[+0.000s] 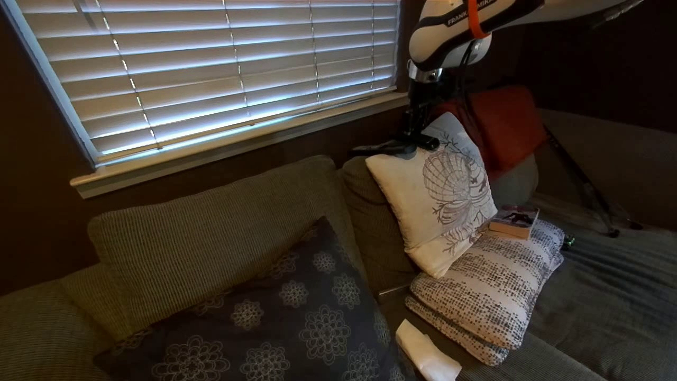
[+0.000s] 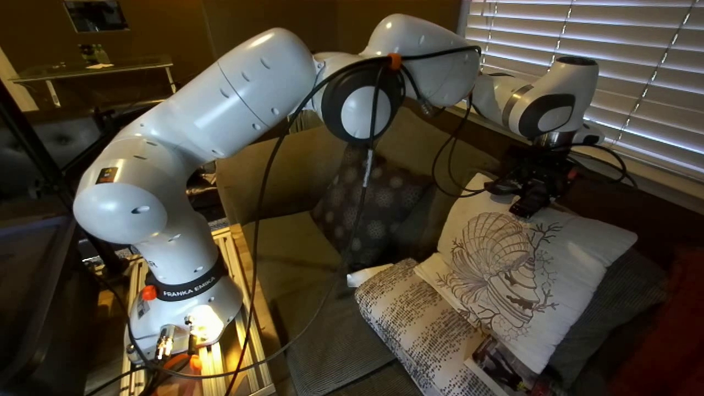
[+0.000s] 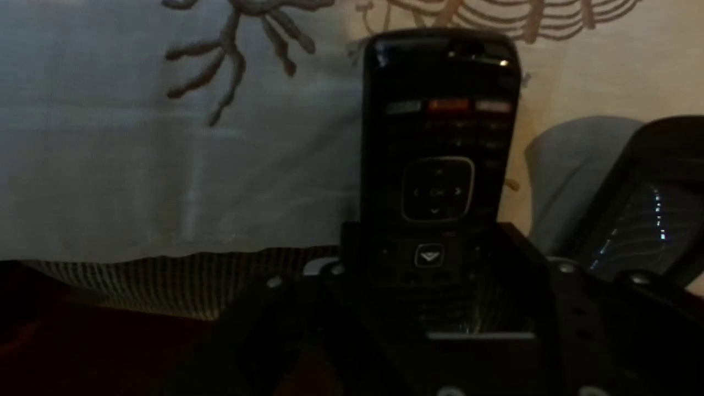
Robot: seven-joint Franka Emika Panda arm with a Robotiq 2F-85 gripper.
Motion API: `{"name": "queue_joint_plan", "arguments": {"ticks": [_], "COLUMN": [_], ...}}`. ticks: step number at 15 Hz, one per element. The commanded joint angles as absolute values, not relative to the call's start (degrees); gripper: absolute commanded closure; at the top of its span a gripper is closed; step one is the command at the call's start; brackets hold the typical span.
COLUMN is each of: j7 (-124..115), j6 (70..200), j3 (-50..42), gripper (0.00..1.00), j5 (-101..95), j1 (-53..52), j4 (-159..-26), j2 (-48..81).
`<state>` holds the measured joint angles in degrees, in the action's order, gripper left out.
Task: Place the remote controls on top of the white pillow.
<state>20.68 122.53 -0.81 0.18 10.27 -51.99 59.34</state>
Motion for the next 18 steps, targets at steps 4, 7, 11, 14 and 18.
{"name": "queue_joint_plan", "arguments": {"ticks": [4, 7, 11, 14, 18], "j7": [19.10, 19.14, 19.92, 20.47, 22.39], "j6": [120.75, 120.92, 121.99, 123.30, 123.29], "j3": [-1.40, -1.51, -1.86, -1.90, -0.67], "gripper": [0.00, 0.00, 0.00, 0.00, 0.00], "j5": [-1.50, -1.70, -1.21, -0.90, 0.22], "j1": [9.82, 9.80, 9.87, 10.14, 10.82], "j4": [-48.11, -48.08, -49.40, -51.49, -57.86], "j2": [61.09, 61.02, 59.43, 57.12, 50.76]}}
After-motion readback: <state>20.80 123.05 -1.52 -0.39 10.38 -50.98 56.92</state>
